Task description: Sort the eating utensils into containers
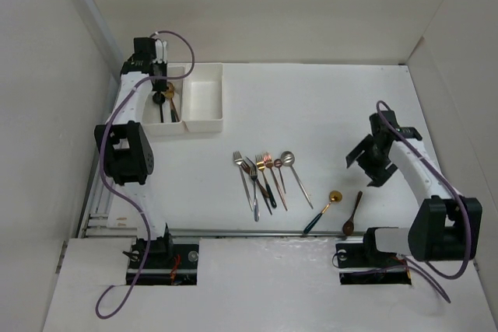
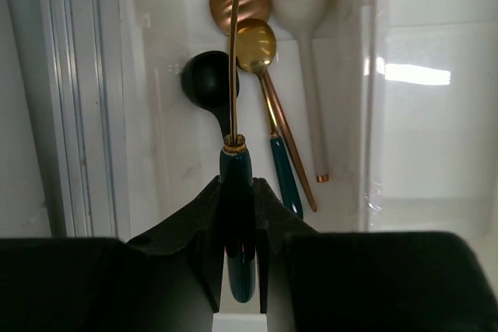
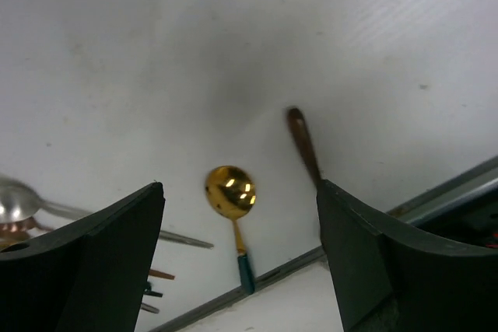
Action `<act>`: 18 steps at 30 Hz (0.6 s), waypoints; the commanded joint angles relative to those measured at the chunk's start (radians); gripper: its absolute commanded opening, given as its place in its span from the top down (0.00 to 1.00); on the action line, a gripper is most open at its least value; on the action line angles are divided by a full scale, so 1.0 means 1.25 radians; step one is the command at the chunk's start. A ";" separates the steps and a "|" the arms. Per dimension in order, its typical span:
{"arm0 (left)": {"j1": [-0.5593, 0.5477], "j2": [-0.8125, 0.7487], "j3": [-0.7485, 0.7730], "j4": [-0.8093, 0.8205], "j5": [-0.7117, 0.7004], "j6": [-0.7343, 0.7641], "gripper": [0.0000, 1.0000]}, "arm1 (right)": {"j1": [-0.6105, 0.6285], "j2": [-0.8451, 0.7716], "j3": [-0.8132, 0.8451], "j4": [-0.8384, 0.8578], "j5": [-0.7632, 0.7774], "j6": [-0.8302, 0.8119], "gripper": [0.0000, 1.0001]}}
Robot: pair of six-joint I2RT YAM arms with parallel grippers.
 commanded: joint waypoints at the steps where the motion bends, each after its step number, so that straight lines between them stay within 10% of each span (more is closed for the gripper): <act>1: 0.005 0.031 -0.025 0.032 -0.041 -0.004 1.00 | -0.034 -0.072 -0.046 -0.017 0.034 0.011 0.17; 12: 0.005 0.072 -0.055 0.058 0.011 -0.004 0.99 | -0.071 -0.009 -0.053 -0.017 0.033 0.027 0.16; 14: 0.005 0.082 -0.045 0.058 0.038 -0.004 0.83 | -0.078 -0.009 -0.053 -0.017 0.033 0.027 0.12; 15: 0.005 0.101 -0.034 0.047 0.045 -0.004 0.58 | -0.078 0.009 -0.044 -0.017 0.033 0.027 0.10; 18: 0.013 0.111 -0.008 0.032 0.045 -0.004 0.42 | -0.078 0.045 -0.034 -0.036 0.016 0.027 0.08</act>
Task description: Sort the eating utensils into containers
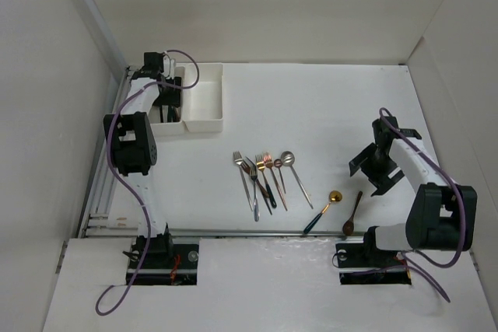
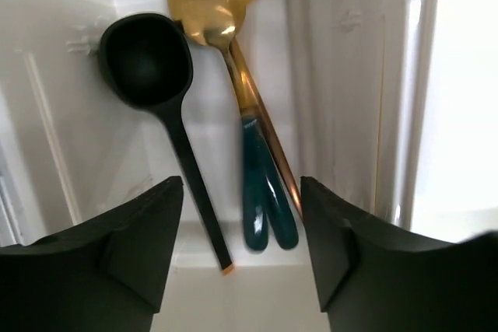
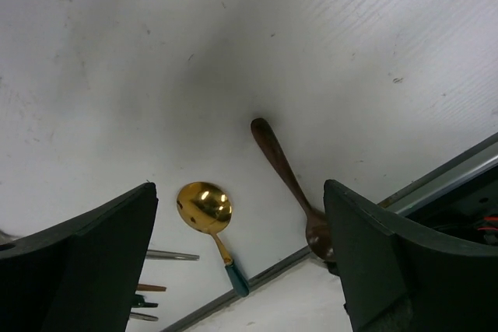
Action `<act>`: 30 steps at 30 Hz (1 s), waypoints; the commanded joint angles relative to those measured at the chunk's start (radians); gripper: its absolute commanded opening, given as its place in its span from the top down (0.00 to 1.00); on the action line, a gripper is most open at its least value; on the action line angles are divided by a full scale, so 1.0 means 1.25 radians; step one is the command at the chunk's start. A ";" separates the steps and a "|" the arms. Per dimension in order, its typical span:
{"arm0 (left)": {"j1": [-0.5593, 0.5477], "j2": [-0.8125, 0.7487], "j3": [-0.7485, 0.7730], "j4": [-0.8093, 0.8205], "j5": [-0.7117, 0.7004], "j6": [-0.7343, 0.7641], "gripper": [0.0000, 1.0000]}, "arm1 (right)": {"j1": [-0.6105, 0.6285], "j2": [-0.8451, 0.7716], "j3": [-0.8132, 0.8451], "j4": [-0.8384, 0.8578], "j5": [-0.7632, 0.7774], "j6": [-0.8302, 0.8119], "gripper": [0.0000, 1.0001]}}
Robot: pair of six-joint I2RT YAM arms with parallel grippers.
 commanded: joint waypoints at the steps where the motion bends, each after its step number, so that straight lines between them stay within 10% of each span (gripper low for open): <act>1: 0.005 0.006 0.045 -0.010 0.028 -0.003 0.40 | -0.005 0.052 0.021 -0.023 -0.014 0.003 0.08; 19: 0.045 -0.050 0.112 -0.073 0.124 0.004 0.37 | -0.005 0.223 0.013 -0.009 -0.076 0.050 0.15; 25: 0.059 -0.050 0.130 -0.088 0.131 0.004 0.37 | -0.005 0.241 0.101 -0.017 0.045 0.043 0.43; 30: 0.059 -0.050 0.130 -0.088 0.131 0.004 0.37 | -0.005 0.276 0.140 -0.010 0.053 0.016 0.48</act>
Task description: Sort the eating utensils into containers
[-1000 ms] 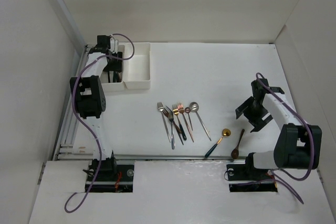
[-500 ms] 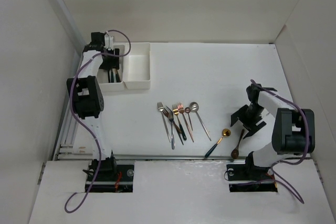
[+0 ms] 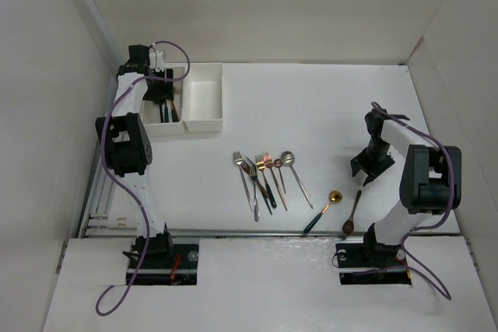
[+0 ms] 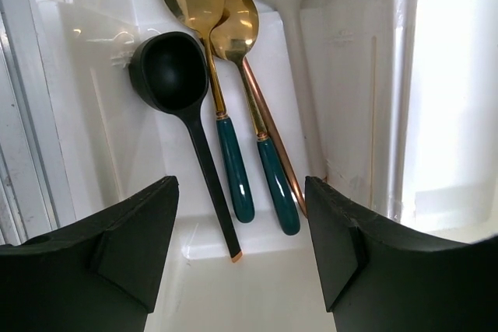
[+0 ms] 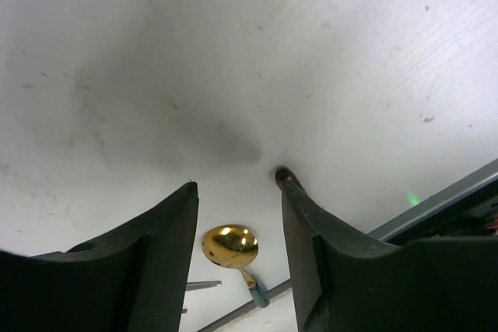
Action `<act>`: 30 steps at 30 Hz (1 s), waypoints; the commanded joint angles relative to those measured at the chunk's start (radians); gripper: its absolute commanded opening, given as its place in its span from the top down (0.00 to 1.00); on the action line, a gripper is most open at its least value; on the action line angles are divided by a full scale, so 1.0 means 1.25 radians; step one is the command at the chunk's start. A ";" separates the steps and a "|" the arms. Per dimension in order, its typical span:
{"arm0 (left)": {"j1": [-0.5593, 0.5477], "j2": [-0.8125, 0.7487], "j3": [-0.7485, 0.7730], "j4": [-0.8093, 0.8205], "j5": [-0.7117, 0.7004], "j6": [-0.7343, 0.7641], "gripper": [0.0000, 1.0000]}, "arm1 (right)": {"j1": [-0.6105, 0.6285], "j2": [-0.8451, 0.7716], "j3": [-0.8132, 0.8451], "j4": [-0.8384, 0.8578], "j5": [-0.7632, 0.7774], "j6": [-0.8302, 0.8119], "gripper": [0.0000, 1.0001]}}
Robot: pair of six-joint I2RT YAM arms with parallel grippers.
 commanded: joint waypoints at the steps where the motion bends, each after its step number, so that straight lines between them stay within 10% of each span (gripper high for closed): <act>1: 0.006 -0.062 0.032 -0.016 0.022 0.003 0.37 | -0.005 0.029 0.031 0.001 0.029 -0.018 0.48; 10: 0.006 -0.085 0.032 -0.024 0.015 0.010 0.37 | -0.005 -0.095 -0.010 -0.094 0.035 0.065 0.14; 30: 0.006 -0.107 0.025 -0.038 0.049 0.010 0.37 | -0.005 -0.147 -0.183 0.002 -0.088 0.231 0.23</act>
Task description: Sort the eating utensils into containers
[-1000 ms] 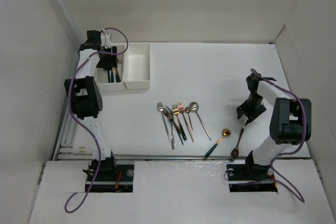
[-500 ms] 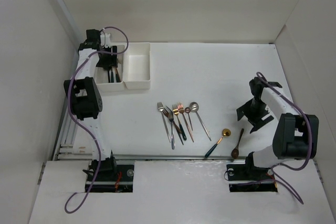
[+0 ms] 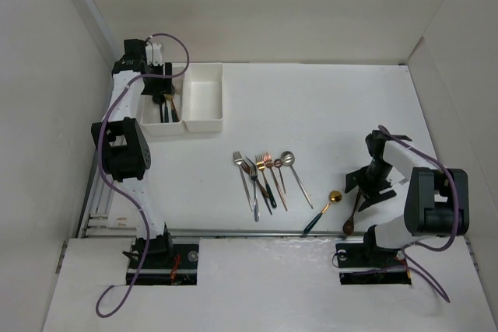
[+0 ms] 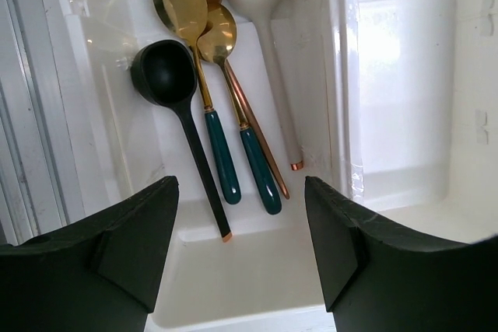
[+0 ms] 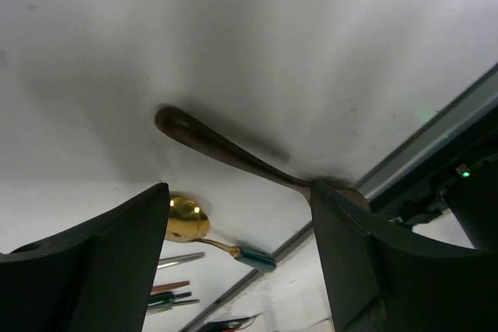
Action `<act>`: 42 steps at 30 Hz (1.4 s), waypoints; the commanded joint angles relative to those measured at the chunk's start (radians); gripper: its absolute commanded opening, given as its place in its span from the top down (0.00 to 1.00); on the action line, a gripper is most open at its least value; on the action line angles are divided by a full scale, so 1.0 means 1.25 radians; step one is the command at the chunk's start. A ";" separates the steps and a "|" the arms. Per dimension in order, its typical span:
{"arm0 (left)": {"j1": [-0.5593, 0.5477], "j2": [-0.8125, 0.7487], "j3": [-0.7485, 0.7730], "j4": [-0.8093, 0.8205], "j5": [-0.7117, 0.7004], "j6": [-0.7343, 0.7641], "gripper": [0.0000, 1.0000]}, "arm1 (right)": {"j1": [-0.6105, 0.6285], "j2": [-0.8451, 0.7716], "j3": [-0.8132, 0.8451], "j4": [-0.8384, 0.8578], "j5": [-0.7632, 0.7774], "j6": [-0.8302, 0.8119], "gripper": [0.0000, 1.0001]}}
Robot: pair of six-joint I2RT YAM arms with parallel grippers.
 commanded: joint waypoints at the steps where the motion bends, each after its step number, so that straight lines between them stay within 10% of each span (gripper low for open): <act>1: 0.006 -0.044 0.024 -0.017 0.016 0.007 0.37 | -0.005 0.008 0.005 0.050 -0.003 0.041 0.23; 18: 0.006 -0.037 0.046 -0.039 0.000 0.007 0.37 | 0.010 0.148 0.035 0.166 0.056 -0.051 0.58; 27: 0.006 -0.037 0.053 -0.039 0.008 0.007 0.37 | 0.075 0.202 0.153 0.161 0.121 -0.111 0.98; 42: -0.009 -0.084 0.061 -0.079 0.110 0.108 0.33 | 0.201 0.219 0.466 0.183 0.101 -0.317 1.00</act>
